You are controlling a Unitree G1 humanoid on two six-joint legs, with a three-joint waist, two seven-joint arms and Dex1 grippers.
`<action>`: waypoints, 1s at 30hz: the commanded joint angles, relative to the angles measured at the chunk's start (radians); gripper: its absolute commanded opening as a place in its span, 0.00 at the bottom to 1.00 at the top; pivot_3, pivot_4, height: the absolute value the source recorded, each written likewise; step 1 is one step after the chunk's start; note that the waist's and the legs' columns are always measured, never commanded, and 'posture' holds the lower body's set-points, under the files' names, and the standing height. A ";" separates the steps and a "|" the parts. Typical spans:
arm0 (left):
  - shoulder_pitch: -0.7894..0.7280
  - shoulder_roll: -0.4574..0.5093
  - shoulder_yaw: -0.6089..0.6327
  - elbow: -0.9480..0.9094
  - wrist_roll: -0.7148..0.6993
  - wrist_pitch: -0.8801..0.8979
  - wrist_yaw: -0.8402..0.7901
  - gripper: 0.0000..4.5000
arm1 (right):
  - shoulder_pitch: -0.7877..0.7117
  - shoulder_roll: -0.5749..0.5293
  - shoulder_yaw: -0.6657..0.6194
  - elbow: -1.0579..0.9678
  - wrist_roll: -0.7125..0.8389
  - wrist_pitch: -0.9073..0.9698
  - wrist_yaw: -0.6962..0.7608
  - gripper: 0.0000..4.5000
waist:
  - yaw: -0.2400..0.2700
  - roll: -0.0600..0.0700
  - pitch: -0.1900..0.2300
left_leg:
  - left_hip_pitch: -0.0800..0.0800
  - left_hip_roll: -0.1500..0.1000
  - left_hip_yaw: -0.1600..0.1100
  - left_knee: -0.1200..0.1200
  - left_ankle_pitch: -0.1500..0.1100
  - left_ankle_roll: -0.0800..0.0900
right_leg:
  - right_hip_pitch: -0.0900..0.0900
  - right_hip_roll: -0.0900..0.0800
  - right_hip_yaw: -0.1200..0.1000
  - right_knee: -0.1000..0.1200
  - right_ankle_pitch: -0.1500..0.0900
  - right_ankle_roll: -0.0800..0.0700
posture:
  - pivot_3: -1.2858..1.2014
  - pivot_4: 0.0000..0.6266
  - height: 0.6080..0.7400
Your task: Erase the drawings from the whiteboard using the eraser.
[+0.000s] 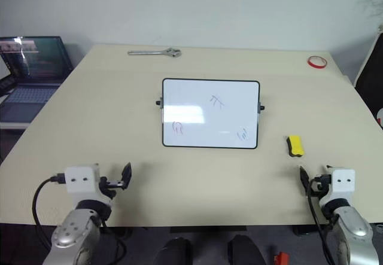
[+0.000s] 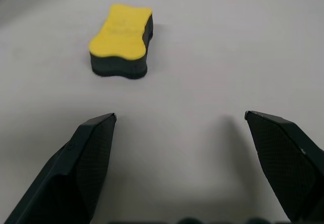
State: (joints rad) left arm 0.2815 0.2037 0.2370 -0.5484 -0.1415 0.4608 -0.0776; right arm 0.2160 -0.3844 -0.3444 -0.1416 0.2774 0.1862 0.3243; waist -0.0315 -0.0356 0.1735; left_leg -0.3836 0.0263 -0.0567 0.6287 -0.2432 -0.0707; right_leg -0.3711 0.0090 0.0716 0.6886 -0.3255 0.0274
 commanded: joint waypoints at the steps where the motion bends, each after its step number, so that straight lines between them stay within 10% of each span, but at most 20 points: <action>1: -0.034 0.018 -0.009 -0.013 0.017 0.018 0.000 1.00 | -0.033 -0.006 -0.025 -0.032 0.008 0.002 -0.019 0.99 | 0.000 0.000 0.000 | 0.000 0.000 0.000 0.000 0.000 0.000 | 0.000 0.000 0.000 0.000 0.000 0.000 | 0.52 0.24 1.00; 12: -0.242 0.230 -0.021 0.075 0.007 -0.011 -0.189 1.00 | -0.041 0.063 -0.057 -0.256 0.087 0.209 -0.167 0.99 | 0.001 0.000 0.000 | -0.001 0.000 0.000 0.000 0.000 0.000 | -0.001 0.003 0.000 0.000 0.002 -0.004 | 0.52 0.24 1.00; 30: -0.790 0.531 -0.293 0.190 -0.455 0.227 -0.981 1.00 | -0.314 0.026 -0.046 -0.497 0.249 0.812 -0.389 0.99 | -0.017 0.004 0.002 | -0.005 0.000 0.000 -0.001 0.000 -0.001 | -0.005 0.006 -0.001 0.001 0.003 -0.005 | 0.52 0.24 1.00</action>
State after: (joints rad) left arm -0.4829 0.7153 -0.0564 -0.3661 -0.5740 0.6938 -1.0036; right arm -0.0753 -0.3573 -0.4032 -0.5942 0.5142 0.9591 -0.0515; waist -0.0482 -0.0321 0.1756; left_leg -0.3893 0.0268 -0.0574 0.6282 -0.2437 -0.0713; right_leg -0.3766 0.0150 0.0706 0.6894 -0.3226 0.0222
